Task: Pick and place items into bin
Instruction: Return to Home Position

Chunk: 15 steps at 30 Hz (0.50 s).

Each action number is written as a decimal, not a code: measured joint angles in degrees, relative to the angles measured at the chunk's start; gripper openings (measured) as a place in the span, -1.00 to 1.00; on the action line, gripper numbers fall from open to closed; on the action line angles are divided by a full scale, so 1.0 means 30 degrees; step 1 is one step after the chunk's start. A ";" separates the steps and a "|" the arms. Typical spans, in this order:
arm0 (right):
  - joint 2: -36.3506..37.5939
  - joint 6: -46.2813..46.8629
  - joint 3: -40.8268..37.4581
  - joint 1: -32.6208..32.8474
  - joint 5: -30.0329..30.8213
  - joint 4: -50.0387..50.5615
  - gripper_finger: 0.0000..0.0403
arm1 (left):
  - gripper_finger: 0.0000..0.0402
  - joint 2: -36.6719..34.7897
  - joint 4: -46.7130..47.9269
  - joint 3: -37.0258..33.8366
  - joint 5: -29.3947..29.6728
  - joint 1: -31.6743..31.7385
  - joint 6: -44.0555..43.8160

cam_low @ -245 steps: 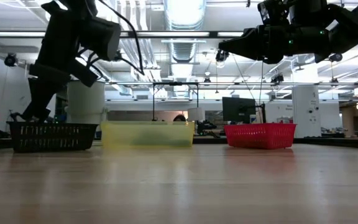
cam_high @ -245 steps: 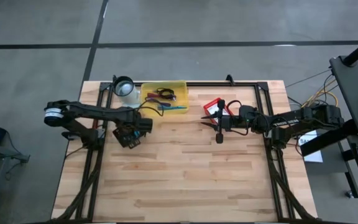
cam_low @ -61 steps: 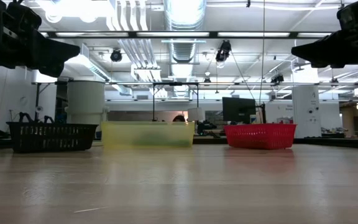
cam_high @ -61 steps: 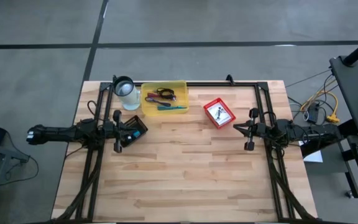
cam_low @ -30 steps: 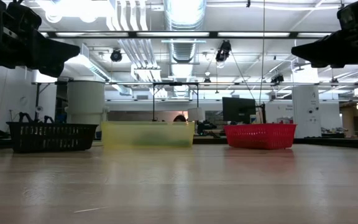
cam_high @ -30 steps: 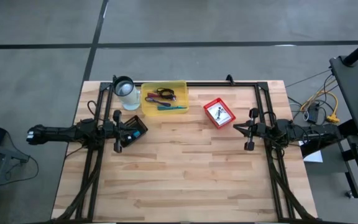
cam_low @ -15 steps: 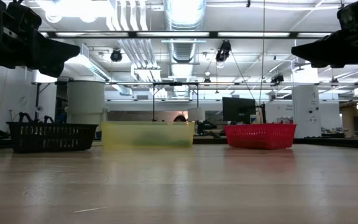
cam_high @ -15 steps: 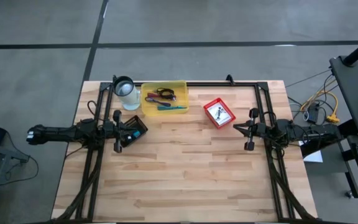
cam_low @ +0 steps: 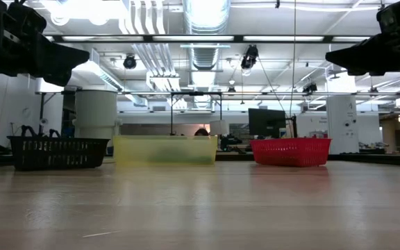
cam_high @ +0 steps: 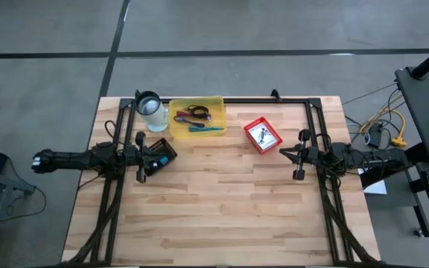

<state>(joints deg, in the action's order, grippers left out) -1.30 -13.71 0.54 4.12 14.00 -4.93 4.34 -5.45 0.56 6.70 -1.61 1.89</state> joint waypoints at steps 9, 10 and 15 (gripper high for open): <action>-0.0015 -0.0008 0.0000 0.0000 0.0000 0.0000 -0.96 | -0.97 0.0000 0.0000 0.0000 0.0000 0.0002 0.0002; -0.0015 -0.0003 0.0000 0.0000 0.0000 0.0000 -0.96 | -0.97 0.0000 0.0000 0.0000 0.0000 0.0007 0.0001; -0.0015 -0.0062 0.0000 0.0000 0.0000 0.0000 -0.96 | -0.97 0.0000 0.0000 0.0000 0.0000 0.0003 0.0002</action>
<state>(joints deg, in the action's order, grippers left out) -1.34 -13.90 0.54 4.12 14.00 -4.93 4.34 -5.45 0.56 6.70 -1.60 1.89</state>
